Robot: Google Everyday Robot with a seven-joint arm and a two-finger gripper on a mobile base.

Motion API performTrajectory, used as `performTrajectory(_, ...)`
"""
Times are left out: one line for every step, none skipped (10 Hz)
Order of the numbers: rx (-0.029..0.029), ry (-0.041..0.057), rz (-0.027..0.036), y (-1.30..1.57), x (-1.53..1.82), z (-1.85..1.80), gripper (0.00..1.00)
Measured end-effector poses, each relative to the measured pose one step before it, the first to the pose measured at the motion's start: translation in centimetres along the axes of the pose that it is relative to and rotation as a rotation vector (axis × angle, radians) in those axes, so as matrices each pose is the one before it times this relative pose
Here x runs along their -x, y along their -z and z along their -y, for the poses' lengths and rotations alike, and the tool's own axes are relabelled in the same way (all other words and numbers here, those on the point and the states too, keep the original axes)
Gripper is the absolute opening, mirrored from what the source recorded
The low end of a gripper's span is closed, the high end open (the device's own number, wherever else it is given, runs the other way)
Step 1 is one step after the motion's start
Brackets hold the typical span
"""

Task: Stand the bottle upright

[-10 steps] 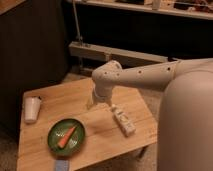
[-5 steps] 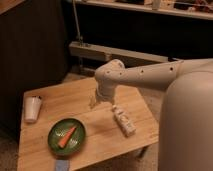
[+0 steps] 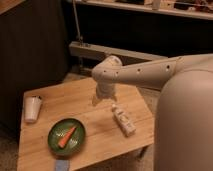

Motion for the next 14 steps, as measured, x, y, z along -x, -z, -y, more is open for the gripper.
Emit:
performTrajectory(-0.05454, -0.00354, -0.00197, 0.694, 1.123, 2.087, 0.71)
performTrajectory(-0.03604, 0.0019, 0.0004, 0.719, 1.096, 2.249, 0.71)
performTrajectory(-0.01813, -0.00213, -0.00038, 0.476, 0.597, 2.073, 0.71)
performTrajectory(-0.01231, -0.01121, -0.00228, 0.667, 0.022, 3.821, 0.71)
performTrajectory(0.0042, -0.00912, -0.00814, 0.196, -0.482, 1.671, 0.71)
performTrajectory(0.00233, -0.00427, -0.00638, 0.206, -0.45, 1.5, 0.71)
performTrajectory(0.03091, 0.00416, -0.01595, -0.098, -0.49, 1.178, 0.71)
performTrajectory(0.0327, 0.00584, -0.02136, -0.391, -0.206, 0.72, 0.71)
performTrajectory(0.03003, 0.01034, -0.02129, -0.662, -0.012, -0.019, 0.71)
performTrajectory(0.02919, 0.01267, -0.0152, -0.631, 0.202, -0.394, 0.71)
performTrajectory(0.02941, 0.01565, -0.01746, -0.853, 0.301, -0.603, 0.71)
performTrajectory(0.01907, 0.01405, -0.01205, -0.833, 0.28, -0.585, 0.71)
performTrajectory(0.0099, 0.0153, -0.00835, -0.694, 0.191, -0.613, 0.71)
performTrajectory(0.00971, 0.03332, -0.00674, -1.238, -0.128, -1.474, 0.71)
